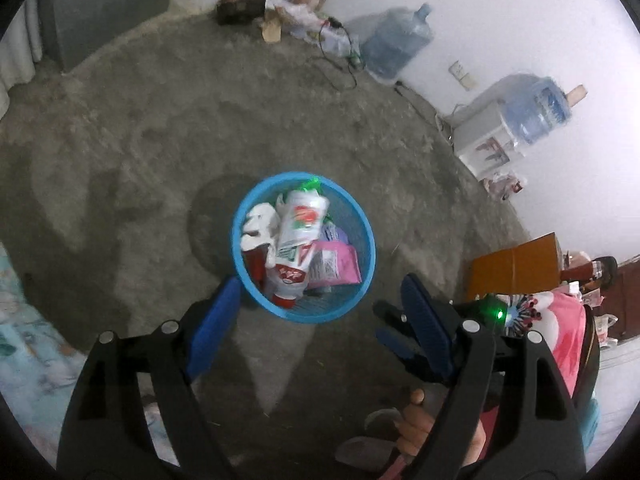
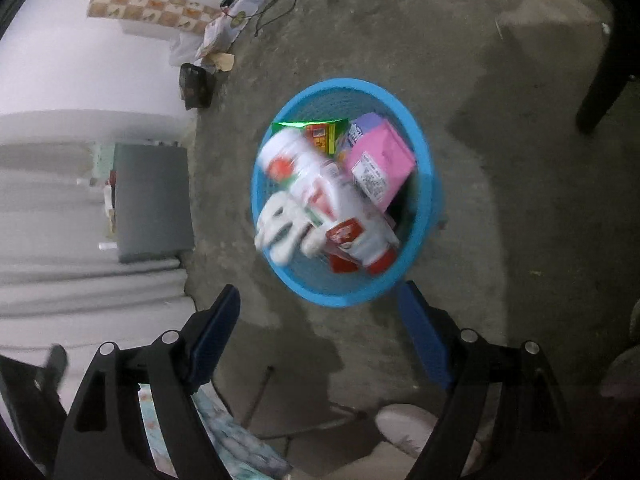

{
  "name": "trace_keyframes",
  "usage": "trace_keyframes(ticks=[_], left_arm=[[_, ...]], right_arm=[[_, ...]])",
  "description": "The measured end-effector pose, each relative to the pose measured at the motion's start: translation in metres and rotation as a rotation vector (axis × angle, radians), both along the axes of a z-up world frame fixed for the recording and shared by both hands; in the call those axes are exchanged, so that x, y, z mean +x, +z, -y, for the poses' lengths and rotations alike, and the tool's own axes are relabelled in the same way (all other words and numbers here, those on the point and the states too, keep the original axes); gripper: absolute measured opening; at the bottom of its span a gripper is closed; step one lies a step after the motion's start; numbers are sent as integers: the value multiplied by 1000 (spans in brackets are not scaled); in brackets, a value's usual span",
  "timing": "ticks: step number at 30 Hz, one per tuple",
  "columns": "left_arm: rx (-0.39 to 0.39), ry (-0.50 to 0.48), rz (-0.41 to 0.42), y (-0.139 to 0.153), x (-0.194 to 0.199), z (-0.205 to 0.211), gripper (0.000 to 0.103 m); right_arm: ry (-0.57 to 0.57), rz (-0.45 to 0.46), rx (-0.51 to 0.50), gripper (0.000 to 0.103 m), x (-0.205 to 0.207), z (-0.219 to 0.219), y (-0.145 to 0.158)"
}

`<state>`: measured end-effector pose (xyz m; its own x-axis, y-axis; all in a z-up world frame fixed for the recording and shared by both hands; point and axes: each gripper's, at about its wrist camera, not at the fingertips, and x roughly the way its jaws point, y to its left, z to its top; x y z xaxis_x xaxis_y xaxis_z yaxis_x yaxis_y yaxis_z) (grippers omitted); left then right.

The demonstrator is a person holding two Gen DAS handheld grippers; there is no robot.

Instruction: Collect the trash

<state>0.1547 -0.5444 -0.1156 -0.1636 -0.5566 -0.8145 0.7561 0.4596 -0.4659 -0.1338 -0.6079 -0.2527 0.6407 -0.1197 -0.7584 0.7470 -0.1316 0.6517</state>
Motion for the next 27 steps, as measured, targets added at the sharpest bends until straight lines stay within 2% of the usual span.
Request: trace_keyframes(ticks=[5,8,11,14,16,19,22,25,27], left_arm=[[-97,10,60,53,4,-45,78],[-167,27,103,91,4,-90,79],[-229,70,163,132,-3,-148,82],[-274,112,228,163,-12,-200,86],[-282,182,307,185,-22,-245,91],[-272,291,384,207,-35,-302,93],[-194,447,490,216,-52,-355,94],[-112,563,590,213,-68,-398,94],[-48,611,645,205,-82,-420,94]], right_arm=[[56,-29,-104,79,-6,-18,33],[128,-49,-220,79,2,-26,74],[215,-61,-366,79,16,-53,124],[318,-56,-530,80,36,-91,179],[397,-49,-658,85,51,-125,217],[507,-6,-841,95,70,-175,266],[618,23,-988,97,87,-225,304],[703,31,-1056,97,94,-263,323],[753,1,-1110,97,97,-291,328]])
